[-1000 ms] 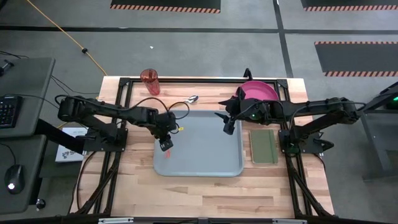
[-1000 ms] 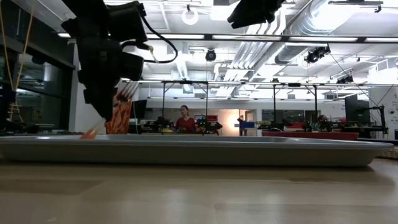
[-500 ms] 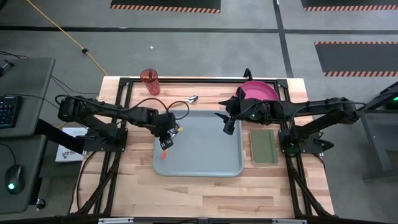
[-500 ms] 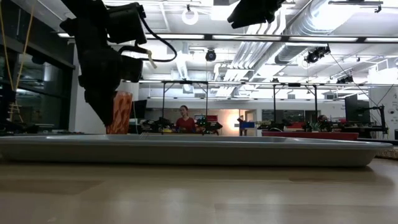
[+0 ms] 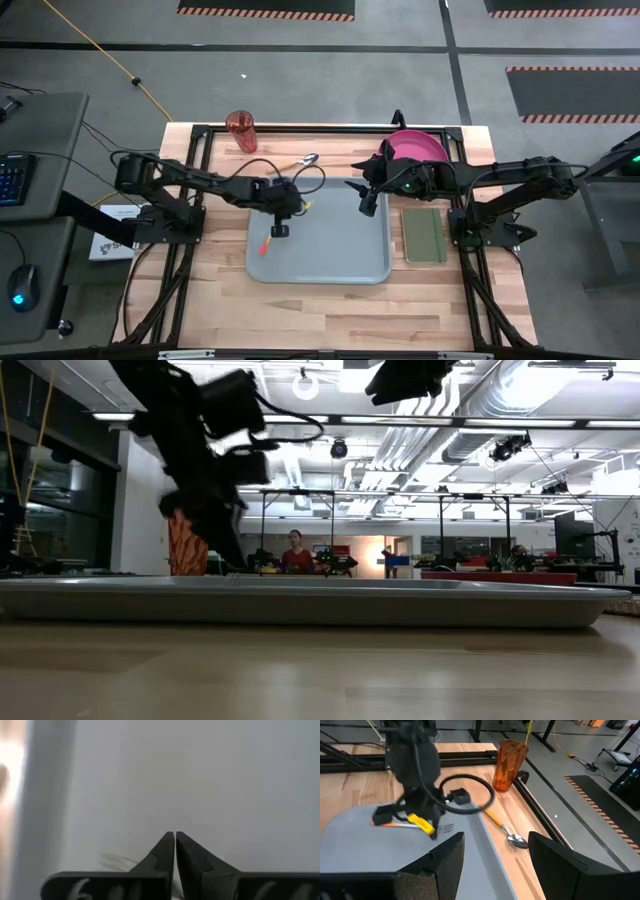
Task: Pick and place plate/cup/fork/spoon on tray
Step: Put the orange fork on the gray serving tray
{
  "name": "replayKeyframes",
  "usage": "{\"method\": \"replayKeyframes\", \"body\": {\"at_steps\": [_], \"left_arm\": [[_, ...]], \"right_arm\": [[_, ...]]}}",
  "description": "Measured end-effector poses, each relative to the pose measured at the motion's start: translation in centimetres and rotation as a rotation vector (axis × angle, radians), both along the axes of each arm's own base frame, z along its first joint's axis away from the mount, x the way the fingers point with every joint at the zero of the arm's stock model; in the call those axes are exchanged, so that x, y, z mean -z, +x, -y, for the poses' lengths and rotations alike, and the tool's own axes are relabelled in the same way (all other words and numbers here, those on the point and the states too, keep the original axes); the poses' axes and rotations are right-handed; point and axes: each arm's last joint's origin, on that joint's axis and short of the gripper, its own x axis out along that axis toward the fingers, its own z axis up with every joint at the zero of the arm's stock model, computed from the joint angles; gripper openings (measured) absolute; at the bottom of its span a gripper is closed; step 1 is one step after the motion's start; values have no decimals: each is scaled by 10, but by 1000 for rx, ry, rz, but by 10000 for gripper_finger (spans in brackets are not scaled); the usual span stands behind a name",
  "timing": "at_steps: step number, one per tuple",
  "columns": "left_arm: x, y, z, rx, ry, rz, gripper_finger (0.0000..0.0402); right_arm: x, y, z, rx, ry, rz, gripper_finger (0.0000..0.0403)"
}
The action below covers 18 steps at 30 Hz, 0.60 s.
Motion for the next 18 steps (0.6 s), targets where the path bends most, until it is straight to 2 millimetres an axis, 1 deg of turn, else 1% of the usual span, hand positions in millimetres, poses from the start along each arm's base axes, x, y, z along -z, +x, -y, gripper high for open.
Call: {"method": "replayKeyframes", "body": {"at_steps": [4,8,10,15,18], "left_arm": [[10,14,-10,72,73,-33,2],[20,18,-17,137,123,-88,1],[24,16,-21,138,171,-129,1],[22,17,-24,122,208,-121,0],[21,14,-25,116,235,-147,0]], "right_arm": [[0,0,0,1,1,-2,213],[0,0,0,1,1,-6,213],[1,0,0,1,1,-6,213],[1,-1,0,1,0,-16,213],[2,-1,0,1,0,-21,213]]}}
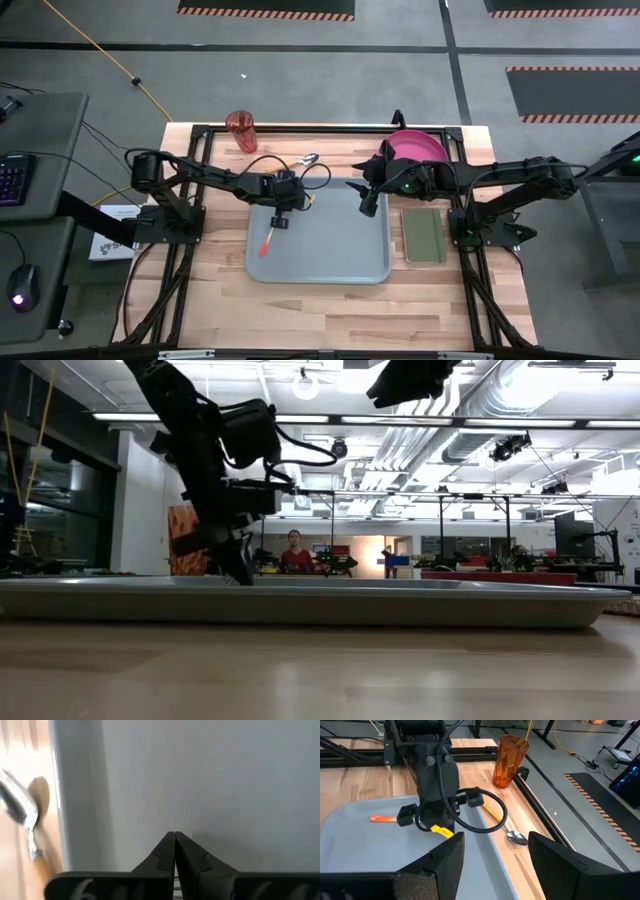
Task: Pick and place plate/cup/fork/spoon on tray
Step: Put the orange fork on the gray serving tray, then put the pink plate on the gray serving tray to the right of the orange fork
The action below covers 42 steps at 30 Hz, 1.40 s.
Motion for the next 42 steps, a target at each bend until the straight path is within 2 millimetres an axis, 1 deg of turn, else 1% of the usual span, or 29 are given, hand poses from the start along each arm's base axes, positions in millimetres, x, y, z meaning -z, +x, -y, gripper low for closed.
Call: {"method": "replayKeyframes", "body": {"at_steps": [5,9,15,20,24,26,30,32,35,37,39,42], "left_arm": [[2,-8,0,-9,13,-87,0],[3,-12,0,-30,56,-132,0],[3,-15,-2,-58,132,-173,0],[4,-17,-2,-60,142,-197,0],[-2,-19,-3,-58,188,-198,0],[-12,-17,-3,-57,194,-185,0],[-50,-11,-3,-100,141,-45,0],[-71,-12,-2,-117,66,100,0],[-99,-23,-2,-112,-55,344,0],[-109,-35,0,-114,-94,482,0],[-116,-47,3,-111,-101,634,0],[-122,-66,10,-77,-121,839,0]], "right_arm": [[1,0,0,0,3,-5,213],[0,0,0,1,4,-4,213],[0,0,0,1,6,-3,213],[0,0,0,0,5,-4,213],[0,0,0,0,4,-5,213],[0,0,0,6,-5,-6,213],[1,-2,2,44,-77,-39,213],[4,-4,6,105,-105,-82,213],[16,-14,15,207,-74,-201,213],[24,-23,20,275,-33,-286,213],[37,-29,23,341,-16,-317,213],[68,-43,29,404,29,-379,213]]}}
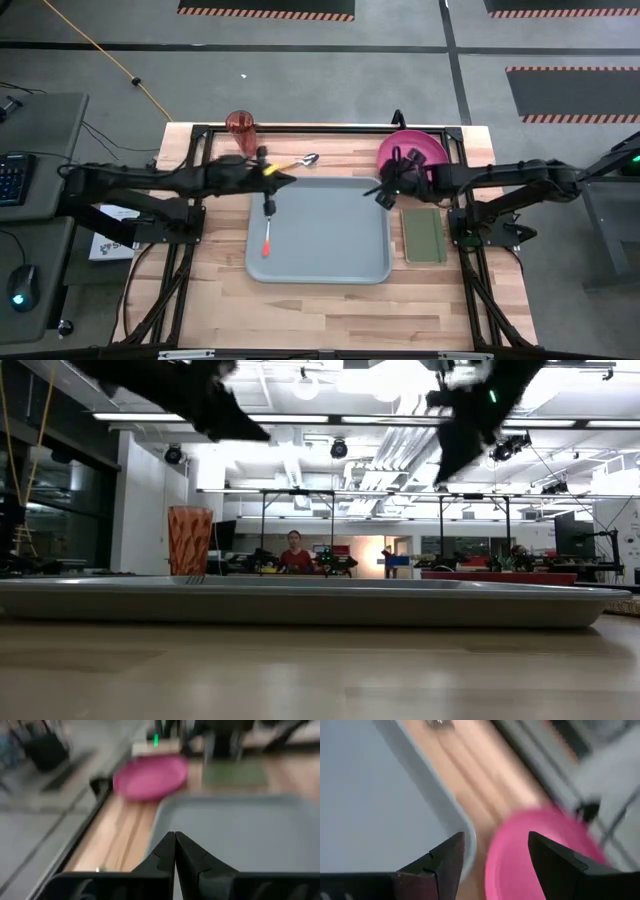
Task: Pick and place plate/cup/fork/spoon on tray
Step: Put the pink plate on the gray serving tray to the right of the orange fork
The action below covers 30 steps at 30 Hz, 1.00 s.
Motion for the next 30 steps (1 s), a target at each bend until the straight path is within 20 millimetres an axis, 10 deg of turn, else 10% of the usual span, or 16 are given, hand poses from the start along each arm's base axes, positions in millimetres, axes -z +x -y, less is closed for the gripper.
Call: {"method": "replayKeyframes", "body": {"at_steps": [9,17,30], "left_arm": [[-5,-45,16,101,-110,387,0],[-12,-54,18,150,-120,432,0],[-10,-54,22,176,-147,413,0]], "right_arm": [[74,-36,33,273,283,-11,213],[85,-48,64,334,421,54,213],[111,-57,57,252,471,29,213]]}}
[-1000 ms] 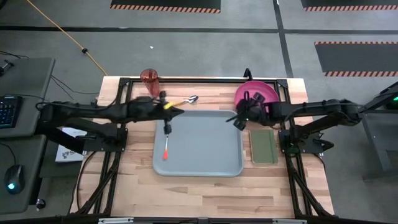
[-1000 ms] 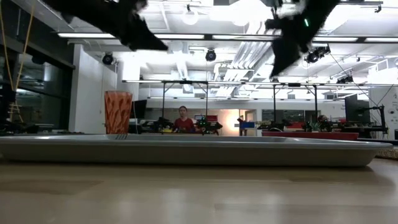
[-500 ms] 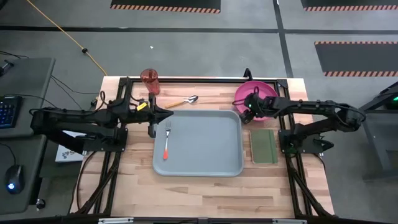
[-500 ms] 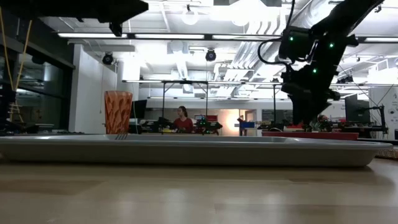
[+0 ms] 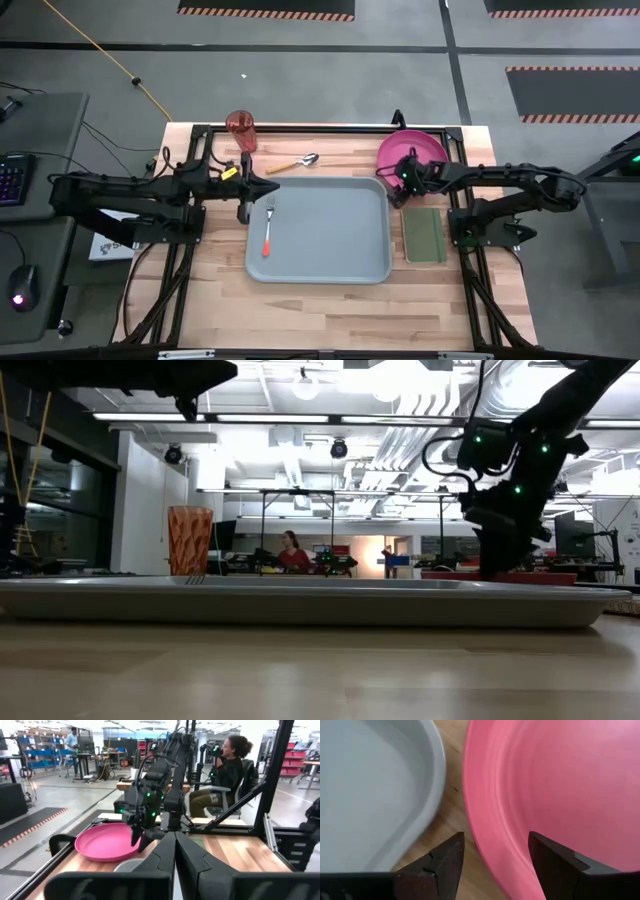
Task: Pick and place plate/cup/fork/spoon on tray
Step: Put the pink plate on the gray serving tray to the right of the orange fork
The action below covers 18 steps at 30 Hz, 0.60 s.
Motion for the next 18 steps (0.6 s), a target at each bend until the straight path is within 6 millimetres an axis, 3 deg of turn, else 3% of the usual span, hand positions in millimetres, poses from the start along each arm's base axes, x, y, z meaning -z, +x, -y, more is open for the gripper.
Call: {"method": "replayKeyframes", "body": {"at_steps": [10,14,18], "left_arm": [[-1,0,3,13,9,6,0],[-3,0,3,14,-10,27,0],[-3,0,3,14,-23,35,0]], "right_arm": [[17,-9,-3,15,-30,-20,198],[18,-11,-3,55,-58,-33,146],[16,-8,-1,53,-98,-10,59]]}}
